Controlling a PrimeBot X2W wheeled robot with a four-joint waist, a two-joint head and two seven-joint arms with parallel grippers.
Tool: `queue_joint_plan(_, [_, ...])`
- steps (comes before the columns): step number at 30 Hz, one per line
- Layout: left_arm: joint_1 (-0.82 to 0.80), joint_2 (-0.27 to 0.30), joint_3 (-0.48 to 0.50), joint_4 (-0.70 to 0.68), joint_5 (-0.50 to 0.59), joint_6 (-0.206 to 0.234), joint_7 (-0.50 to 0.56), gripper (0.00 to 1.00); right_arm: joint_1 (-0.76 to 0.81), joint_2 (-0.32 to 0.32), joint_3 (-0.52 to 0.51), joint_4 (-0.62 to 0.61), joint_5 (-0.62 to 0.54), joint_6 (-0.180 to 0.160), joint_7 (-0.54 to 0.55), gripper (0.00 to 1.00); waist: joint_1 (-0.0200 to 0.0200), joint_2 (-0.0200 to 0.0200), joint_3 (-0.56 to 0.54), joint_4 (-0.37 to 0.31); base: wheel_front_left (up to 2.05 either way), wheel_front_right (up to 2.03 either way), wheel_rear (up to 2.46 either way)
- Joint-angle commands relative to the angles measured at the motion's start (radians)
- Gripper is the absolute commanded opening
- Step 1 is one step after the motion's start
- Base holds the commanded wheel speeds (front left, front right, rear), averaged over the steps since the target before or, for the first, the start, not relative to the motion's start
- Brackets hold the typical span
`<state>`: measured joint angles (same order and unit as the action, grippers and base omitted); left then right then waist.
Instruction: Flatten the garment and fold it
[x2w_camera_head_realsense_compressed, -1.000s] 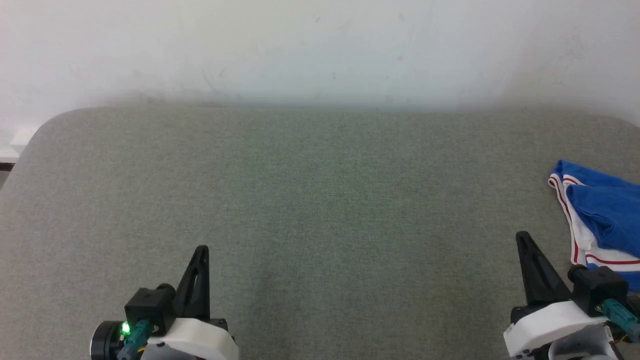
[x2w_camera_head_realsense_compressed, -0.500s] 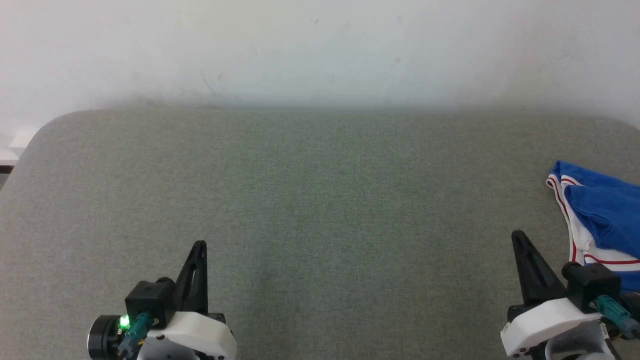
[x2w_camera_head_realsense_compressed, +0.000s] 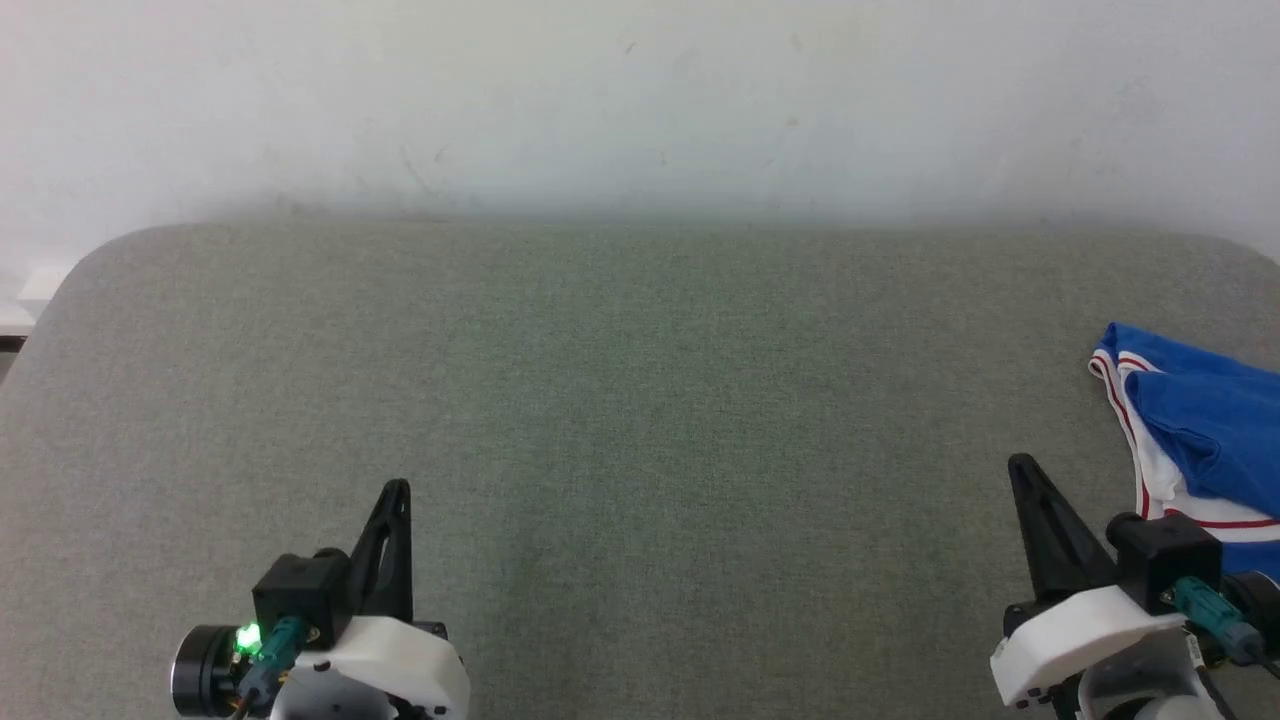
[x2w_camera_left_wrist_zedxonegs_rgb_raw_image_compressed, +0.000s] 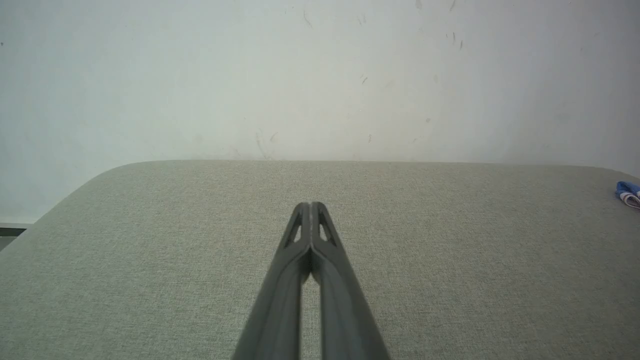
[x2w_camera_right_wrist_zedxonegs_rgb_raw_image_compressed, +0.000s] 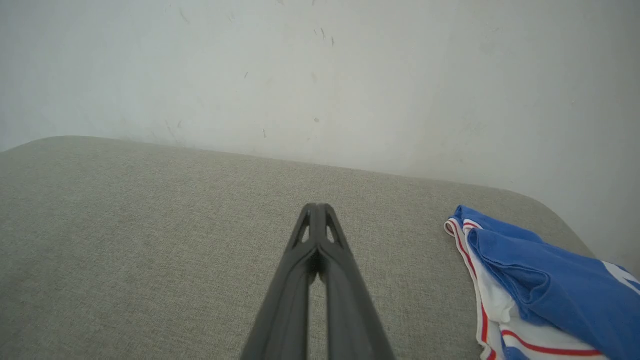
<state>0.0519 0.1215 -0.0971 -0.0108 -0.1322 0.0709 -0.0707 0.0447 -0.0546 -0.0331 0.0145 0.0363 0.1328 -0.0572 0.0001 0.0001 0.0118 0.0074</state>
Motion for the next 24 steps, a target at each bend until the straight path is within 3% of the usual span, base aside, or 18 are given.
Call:
queue_joint_plan(1, [-0.026, -0.010, 0.010, 0.004, 0.016, -0.011, 0.004, 0.00, -0.016, 0.003, 0.001, -0.004, -0.006, -0.002, 0.004, 0.00, 0.0000, -0.0001, 0.000, 0.000, 0.00, 0.00, 0.00])
queue_joint_plan(24, [-0.044, -0.053, 0.071, 0.009, 0.098, -0.053, 0.051, 0.00, -0.036, 0.004, 0.024, -0.011, -0.027, -0.002, 0.042, 0.00, -0.0001, -0.0001, -0.008, -0.005, 0.00, 0.00, 0.00])
